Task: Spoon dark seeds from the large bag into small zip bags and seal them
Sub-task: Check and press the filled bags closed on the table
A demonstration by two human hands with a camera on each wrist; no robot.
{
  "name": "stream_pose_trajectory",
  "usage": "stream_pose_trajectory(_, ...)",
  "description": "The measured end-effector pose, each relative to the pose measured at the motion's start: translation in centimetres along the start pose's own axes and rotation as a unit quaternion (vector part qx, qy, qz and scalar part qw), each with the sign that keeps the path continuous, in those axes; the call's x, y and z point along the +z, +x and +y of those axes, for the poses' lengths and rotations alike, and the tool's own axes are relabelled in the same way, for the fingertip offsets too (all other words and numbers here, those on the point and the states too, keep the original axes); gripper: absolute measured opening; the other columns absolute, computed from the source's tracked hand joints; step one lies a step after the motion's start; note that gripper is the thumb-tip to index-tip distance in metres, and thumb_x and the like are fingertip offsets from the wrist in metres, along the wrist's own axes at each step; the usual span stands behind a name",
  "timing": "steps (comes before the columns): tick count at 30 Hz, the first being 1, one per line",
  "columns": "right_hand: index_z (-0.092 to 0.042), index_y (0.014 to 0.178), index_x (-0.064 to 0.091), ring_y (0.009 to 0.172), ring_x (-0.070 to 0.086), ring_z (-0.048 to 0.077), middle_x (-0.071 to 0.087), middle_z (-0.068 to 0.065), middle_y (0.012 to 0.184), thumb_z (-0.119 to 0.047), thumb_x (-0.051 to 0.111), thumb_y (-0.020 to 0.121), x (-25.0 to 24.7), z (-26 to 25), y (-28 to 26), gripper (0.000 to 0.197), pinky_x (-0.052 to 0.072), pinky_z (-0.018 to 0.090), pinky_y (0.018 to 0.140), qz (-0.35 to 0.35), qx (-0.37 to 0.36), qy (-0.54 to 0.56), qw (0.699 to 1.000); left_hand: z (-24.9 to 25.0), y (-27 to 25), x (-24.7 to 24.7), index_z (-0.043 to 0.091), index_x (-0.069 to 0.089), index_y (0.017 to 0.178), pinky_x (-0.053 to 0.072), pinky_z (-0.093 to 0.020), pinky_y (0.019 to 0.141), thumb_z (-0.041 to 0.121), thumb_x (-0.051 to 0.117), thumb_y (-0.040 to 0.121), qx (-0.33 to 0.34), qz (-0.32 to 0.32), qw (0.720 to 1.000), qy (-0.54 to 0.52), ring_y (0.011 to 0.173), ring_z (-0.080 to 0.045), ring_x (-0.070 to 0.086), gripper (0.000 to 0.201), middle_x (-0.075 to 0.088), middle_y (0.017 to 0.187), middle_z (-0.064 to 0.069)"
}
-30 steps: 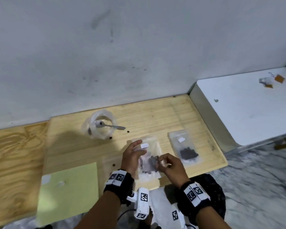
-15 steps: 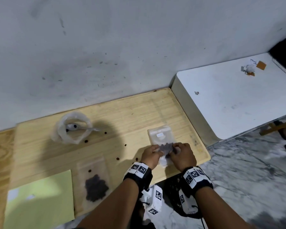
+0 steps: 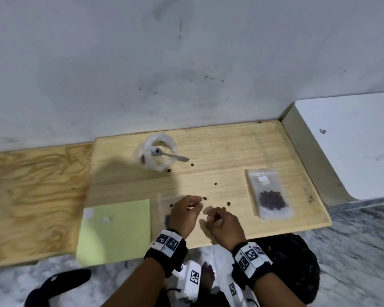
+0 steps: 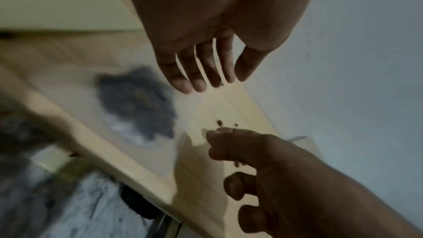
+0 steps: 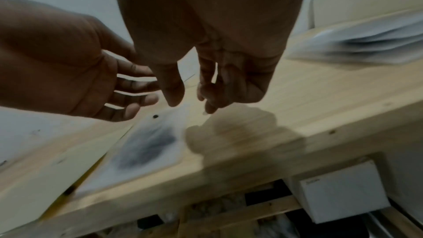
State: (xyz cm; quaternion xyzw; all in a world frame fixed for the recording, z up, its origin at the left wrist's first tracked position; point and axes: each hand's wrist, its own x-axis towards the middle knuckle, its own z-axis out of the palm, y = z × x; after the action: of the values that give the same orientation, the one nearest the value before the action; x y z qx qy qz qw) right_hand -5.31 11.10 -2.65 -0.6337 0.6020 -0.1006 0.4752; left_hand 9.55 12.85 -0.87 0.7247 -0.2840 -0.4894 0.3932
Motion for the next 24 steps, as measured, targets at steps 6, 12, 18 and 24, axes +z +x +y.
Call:
stream_pose_trajectory(6, -0.021, 0.09, 0.061, 0.081, 0.063, 0.019, 0.062, -0.002, 0.09, -0.048, 0.068, 0.069, 5.5, -3.3, -0.6, 0.036, 0.053, 0.033, 0.071, -0.032, 0.058, -0.103, 0.992, -4.6, -1.5, -7.6, 0.017, 0.07, 0.095, 0.046, -0.026, 0.079, 0.014, 0.069, 0.083, -0.063, 0.132, 0.989, 0.032, 0.092, -0.019, 0.063, 0.012, 0.068, 0.103, -0.002)
stream_pose_trajectory(12, -0.015, 0.08, 0.059, 0.072, 0.058, 0.018, 0.06, 0.0, 0.078, -0.033, 0.075, 0.075, 6.9, -5.1, -1.1, 0.024, 0.043, 0.027, 0.058, -0.007, 0.09, -0.058, 0.994, -5.4, -1.7, -8.6, 0.012, 0.066, 0.11, 0.049, -0.028, 0.087, 0.009, 0.064, 0.086, -0.099, 0.056, 0.994, 0.0, 0.1, -0.026, 0.064, 0.024, 0.068, 0.111, -0.007)
stream_pose_trajectory(18, -0.023, 0.098, 0.058, 0.081, 0.063, 0.019, 0.069, 0.002, 0.092, -0.014, 0.066, 0.087, 8.0, -5.3, -1.1, 0.016, 0.042, 0.023, 0.061, 0.082, 0.093, 0.067, 0.99, -4.5, -1.7, -10.1, 0.012, 0.071, 0.104, 0.045, -0.016, 0.071, 0.006, 0.066, 0.086, -0.064, 0.086, 0.992, -0.068, 0.086, -0.007, 0.061, 0.021, 0.068, 0.103, -0.001)
stream_pose_trajectory(24, -0.021, 0.086, 0.062, 0.07, 0.061, 0.016, 0.067, 0.002, 0.076, 0.0, 0.065, 0.083, 10.9, -9.9, -0.8, 0.021, 0.045, 0.02, 0.06, 0.013, 0.003, 0.13, 0.991, -4.2, -2.3, -16.0, 0.021, 0.074, 0.089, 0.048, -0.02, 0.061, 0.006, 0.068, 0.083, -0.002, 0.128, 0.982, -0.142, 0.065, -0.005, 0.06, 0.017, 0.071, 0.084, 0.002)
